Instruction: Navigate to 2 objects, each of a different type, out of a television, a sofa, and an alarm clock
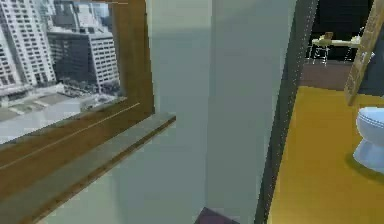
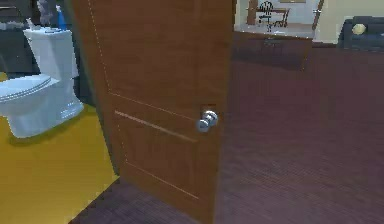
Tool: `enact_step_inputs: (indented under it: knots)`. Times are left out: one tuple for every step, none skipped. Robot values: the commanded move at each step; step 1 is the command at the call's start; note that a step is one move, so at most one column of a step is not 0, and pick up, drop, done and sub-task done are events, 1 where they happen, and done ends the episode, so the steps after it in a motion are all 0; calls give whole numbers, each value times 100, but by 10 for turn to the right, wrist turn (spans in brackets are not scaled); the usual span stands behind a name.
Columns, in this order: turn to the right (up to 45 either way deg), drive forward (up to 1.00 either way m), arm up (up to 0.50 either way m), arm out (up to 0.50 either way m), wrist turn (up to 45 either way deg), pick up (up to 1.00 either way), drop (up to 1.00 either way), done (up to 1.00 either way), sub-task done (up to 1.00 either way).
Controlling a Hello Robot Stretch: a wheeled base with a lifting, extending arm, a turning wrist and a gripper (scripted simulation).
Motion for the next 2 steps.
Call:
enact_step_inputs:
  knots:
    - [450, 0, 0, 0, 0, 0, 0, 0, 0]
    - [450, 0, 0, 0, 0, 0, 0, 0, 0]
